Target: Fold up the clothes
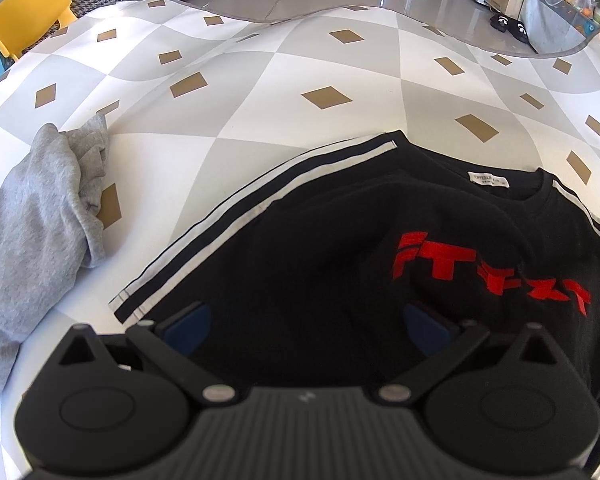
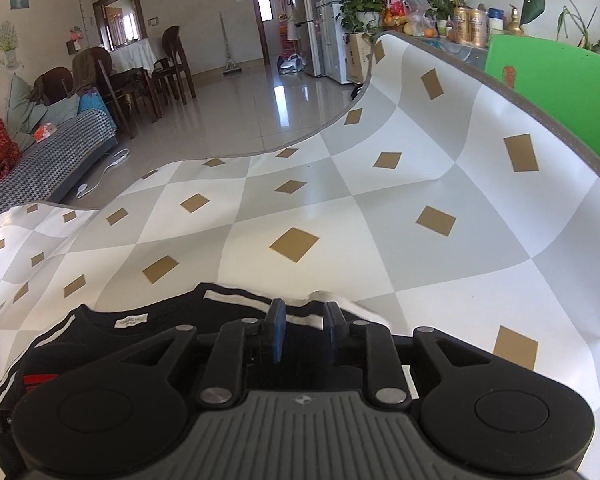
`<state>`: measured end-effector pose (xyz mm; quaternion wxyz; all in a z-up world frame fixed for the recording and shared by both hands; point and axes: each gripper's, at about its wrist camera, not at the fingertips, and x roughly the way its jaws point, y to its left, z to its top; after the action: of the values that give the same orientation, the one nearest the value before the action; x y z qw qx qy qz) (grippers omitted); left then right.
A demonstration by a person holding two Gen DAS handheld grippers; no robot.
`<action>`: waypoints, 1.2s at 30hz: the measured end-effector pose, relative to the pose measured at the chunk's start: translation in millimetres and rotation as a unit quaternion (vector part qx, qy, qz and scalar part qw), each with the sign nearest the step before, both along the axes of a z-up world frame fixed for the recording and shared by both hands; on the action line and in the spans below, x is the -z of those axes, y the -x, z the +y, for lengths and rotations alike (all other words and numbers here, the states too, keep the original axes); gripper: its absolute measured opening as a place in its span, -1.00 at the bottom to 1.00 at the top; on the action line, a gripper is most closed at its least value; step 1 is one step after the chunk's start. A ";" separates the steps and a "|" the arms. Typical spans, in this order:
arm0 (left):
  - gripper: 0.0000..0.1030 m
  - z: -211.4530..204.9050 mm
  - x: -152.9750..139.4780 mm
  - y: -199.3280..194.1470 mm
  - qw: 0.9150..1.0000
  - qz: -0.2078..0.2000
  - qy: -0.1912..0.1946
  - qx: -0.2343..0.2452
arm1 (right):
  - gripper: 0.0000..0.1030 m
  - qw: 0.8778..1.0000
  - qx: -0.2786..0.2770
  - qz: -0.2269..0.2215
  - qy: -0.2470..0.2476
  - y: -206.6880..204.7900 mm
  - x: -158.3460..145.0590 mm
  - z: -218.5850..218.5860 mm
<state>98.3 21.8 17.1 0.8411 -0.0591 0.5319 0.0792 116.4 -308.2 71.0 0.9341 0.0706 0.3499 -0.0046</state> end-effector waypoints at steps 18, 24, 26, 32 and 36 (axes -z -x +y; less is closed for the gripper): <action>1.00 16.5 8.8 16.9 0.999 0.019 -0.025 0.017 | -0.44 0.987 -0.127 0.094 0.012 22.4 31.9 28.8; 1.00 34.7 18.4 17.0 0.999 0.034 -0.003 -0.008 | -0.44 0.982 -0.120 0.141 0.020 17.0 52.5 26.4; 1.00 39.1 23.4 16.0 0.999 0.040 0.006 -0.015 | -0.44 0.983 -0.124 0.135 0.030 17.6 53.8 26.9; 1.00 40.5 28.9 12.2 0.999 0.038 -0.023 -0.015 | -0.50 0.982 -0.117 0.131 0.063 15.1 54.8 25.6; 1.00 39.1 26.4 9.1 0.997 0.027 -0.072 -0.011 | -0.50 0.983 -0.108 0.130 0.075 15.1 51.7 25.1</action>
<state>89.3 60.9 -9.3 0.8278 -0.0022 0.5463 0.1277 101.2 -283.1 19.3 0.8781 -0.0395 0.4730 0.0608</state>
